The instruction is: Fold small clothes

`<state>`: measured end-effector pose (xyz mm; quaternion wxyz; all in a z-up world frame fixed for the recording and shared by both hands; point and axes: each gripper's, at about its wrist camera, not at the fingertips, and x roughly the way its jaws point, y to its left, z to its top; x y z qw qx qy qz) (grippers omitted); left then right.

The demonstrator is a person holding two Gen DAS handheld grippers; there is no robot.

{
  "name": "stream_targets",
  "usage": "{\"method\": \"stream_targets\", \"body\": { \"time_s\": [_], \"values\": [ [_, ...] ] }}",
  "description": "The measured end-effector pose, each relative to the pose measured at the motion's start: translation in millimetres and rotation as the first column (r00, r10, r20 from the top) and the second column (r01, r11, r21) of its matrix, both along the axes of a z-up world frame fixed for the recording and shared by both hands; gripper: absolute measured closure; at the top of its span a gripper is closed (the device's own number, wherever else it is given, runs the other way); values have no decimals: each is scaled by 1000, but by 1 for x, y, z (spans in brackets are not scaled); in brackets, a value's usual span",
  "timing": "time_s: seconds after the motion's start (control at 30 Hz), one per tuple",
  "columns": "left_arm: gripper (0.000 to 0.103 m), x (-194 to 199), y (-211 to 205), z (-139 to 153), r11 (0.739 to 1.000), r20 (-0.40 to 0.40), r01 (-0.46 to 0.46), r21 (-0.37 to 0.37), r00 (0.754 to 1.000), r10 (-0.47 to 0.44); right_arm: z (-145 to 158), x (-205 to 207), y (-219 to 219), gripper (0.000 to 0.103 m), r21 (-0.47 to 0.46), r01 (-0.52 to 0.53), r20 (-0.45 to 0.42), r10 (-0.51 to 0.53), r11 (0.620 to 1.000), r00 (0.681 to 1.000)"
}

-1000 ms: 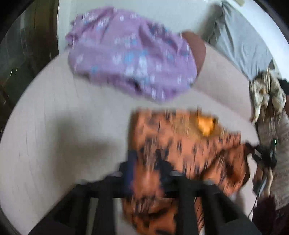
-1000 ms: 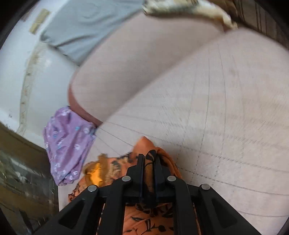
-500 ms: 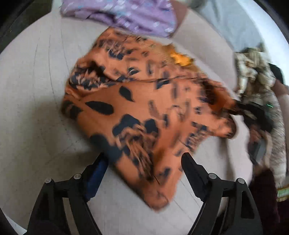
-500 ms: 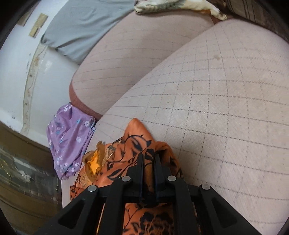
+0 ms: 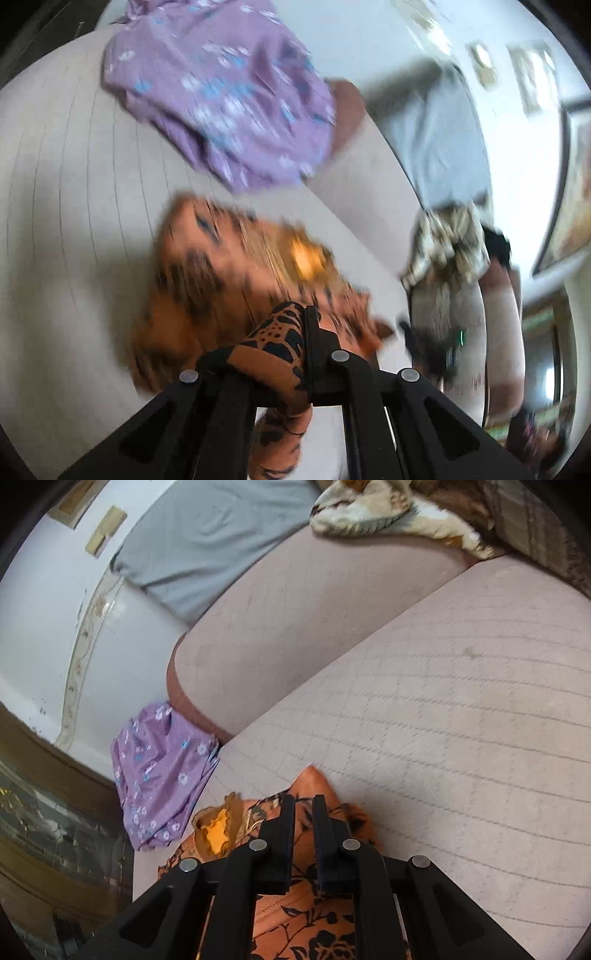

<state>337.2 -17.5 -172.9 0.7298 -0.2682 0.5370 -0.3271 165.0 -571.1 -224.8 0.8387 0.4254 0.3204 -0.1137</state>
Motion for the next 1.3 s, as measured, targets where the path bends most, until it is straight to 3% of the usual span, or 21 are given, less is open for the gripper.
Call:
{"method": "stream_targets", "body": {
  "time_s": [0.07,0.13,0.2,0.3,0.33,0.37,0.4,0.43,0.47,0.5,0.6,0.67,0.77,0.83,0.87,0.93,1.0,1.07,1.2,1.3],
  "values": [
    [97,46,-10,-27,999,-81,-46,-9,996,45,-5,6,10,91,2,-27,-13,27,1000,1000],
    [89,71,-16,-62,999,-163,-50,-9,985,47,-10,11,26,91,-11,-74,-23,74,997,997],
    [87,74,-16,-98,995,-250,-78,55,964,90,-8,11,46,91,-74,-114,-35,112,991,993],
    [85,53,1,-117,990,-244,-132,-43,962,118,0,10,83,91,-199,-220,-55,213,955,975],
    [76,47,10,-116,985,-234,-158,-74,963,137,1,12,91,90,-223,-252,-69,243,942,968],
    [67,40,23,-113,973,-226,-199,-120,960,168,1,15,104,90,-246,-303,-91,289,921,953],
    [44,33,38,-108,953,-221,-250,-170,952,210,-1,20,119,90,-255,-368,-121,348,894,930],
    [28,27,52,-102,930,-216,-302,-208,942,257,-4,25,131,90,-250,-413,-142,389,876,910],
    [26,16,70,-92,903,-199,-364,-226,925,323,-9,32,145,89,-230,-463,-160,436,856,886],
    [26,7,78,-83,895,-177,-389,-218,917,356,-17,43,164,89,-187,-530,-178,502,827,846],
    [26,-24,83,-52,908,-60,-392,-148,920,387,-45,79,211,88,-107,-643,-263,602,759,754],
    [26,-38,64,-46,943,10,-318,-98,947,321,-50,107,227,87,-120,-633,-265,590,764,763],
    [26,-51,41,-50,971,107,-223,-85,967,231,-34,158,222,87,-87,-537,-137,524,839,840],
    [26,-50,29,-55,979,151,-201,-21,968,202,-25,189,204,87,-83,-373,-112,363,924,925],
    [26,-47,27,-60,978,147,-209,21,968,204,-22,194,193,87,-67,-303,-77,298,951,952],
    [26,-40,29,-68,975,120,-219,30,969,214,-17,190,174,87,-22,-221,-21,220,975,975],
    [26,-31,30,-75,973,71,-227,33,972,224,-13,177,165,86,-25,-219,-14,219,975,976],
    [26,-28,31,-78,972,44,-235,22,971,234,-12,152,151,84,-95,-226,-54,222,970,974],
    [26,-26,23,-90,960,19,-253,124,967,253,-10,104,132,82,-243,-277,-161,243,930,957],
    [26,-19,24,-103,951,-22,-270,148,961,277,-24,83,109,82,-258,-285,-243,223,923,944]
  ]
}}
